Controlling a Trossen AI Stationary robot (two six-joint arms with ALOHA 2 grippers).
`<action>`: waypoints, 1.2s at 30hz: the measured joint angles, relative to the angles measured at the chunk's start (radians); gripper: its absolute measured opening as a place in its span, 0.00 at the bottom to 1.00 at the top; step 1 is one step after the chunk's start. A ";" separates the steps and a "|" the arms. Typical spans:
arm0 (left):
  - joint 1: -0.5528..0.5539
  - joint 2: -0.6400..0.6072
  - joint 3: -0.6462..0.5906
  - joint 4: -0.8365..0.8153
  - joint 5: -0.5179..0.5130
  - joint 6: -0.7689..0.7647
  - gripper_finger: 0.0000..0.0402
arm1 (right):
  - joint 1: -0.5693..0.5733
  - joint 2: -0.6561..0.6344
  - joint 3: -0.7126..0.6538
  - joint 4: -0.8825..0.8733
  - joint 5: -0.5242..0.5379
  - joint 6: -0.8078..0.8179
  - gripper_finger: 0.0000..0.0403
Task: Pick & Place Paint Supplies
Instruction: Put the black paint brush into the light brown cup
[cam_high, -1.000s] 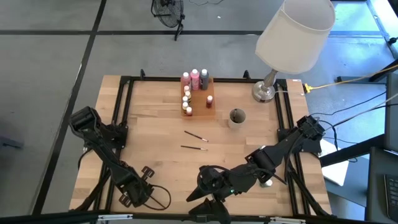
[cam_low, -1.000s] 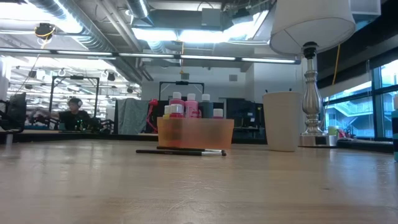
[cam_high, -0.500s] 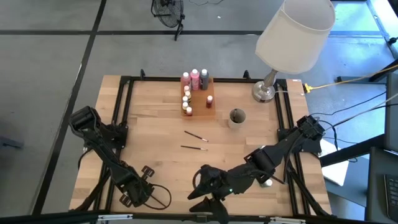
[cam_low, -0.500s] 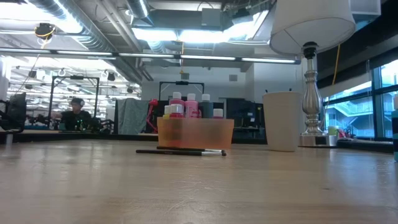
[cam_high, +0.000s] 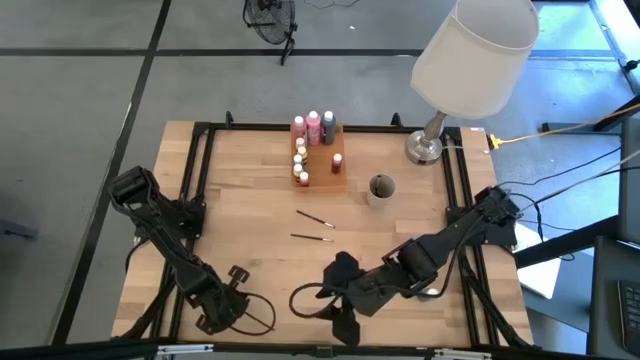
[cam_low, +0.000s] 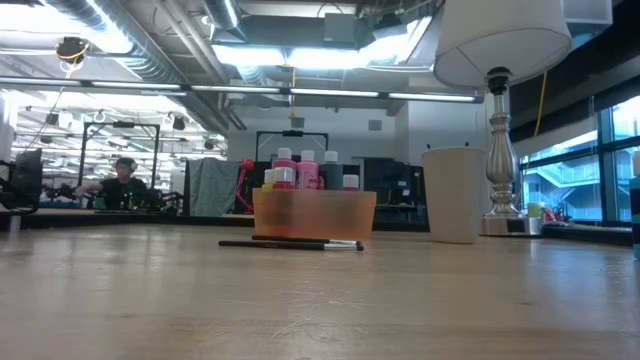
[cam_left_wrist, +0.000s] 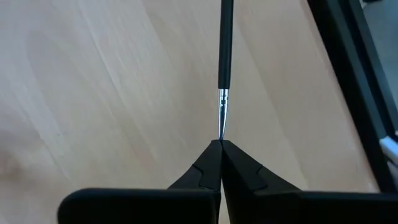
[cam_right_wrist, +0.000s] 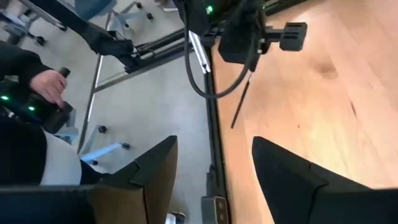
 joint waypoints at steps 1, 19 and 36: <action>0.000 0.000 0.000 0.004 -0.005 -0.008 0.00 | -0.002 0.003 0.000 -0.001 -0.001 -0.003 0.53; 0.037 -0.056 0.094 -0.088 -0.144 -0.002 0.00 | -0.019 0.077 0.000 -0.005 -0.056 0.080 0.53; 0.090 -0.056 0.344 -0.541 -0.425 0.158 0.00 | -0.143 0.084 0.000 0.024 -0.282 0.348 0.53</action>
